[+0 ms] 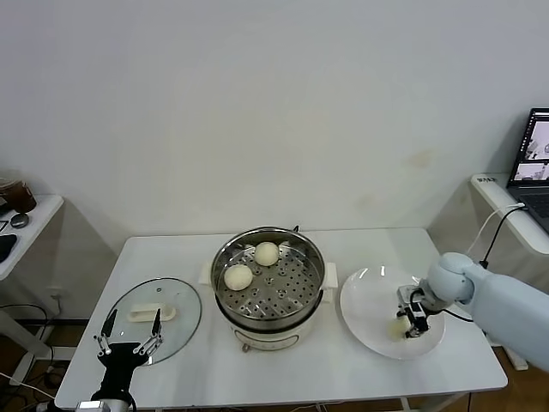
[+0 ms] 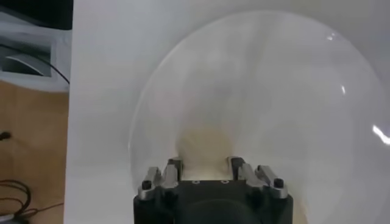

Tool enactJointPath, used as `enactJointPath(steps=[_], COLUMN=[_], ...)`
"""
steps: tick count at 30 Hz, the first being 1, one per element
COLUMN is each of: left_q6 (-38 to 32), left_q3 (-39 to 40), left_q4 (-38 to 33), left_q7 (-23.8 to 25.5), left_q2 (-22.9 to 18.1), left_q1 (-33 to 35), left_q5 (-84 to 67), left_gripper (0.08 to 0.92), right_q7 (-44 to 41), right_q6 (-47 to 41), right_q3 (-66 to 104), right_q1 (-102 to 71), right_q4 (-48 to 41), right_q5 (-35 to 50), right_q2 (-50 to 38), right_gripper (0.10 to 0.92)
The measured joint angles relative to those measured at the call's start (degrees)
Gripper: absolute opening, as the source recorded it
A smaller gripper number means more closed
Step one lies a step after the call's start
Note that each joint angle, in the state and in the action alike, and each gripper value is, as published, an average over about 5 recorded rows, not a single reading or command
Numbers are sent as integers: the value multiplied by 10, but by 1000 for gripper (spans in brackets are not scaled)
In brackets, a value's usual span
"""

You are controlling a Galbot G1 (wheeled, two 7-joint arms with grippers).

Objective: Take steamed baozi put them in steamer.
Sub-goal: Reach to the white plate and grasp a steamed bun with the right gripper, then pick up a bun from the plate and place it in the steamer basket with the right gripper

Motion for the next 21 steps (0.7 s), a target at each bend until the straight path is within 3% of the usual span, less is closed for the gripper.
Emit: enactJointPath(steps=[10, 21], left_q6=[0, -3], left_q3=[-1, -9], left_q4=[-3, -6], left_q7=[1, 2], left_q2=[6, 7], left_q1=[-6, -5], left_q5=[-10, -15], left_gripper=[823, 823], right_q7=[-60, -85], right_q6=[25, 94], right_q3=[-31, -90], right_q1=[144, 339], right_q4=[-4, -29], right_q5=[54, 139], right_q2=[8, 109], right_gripper=[484, 485])
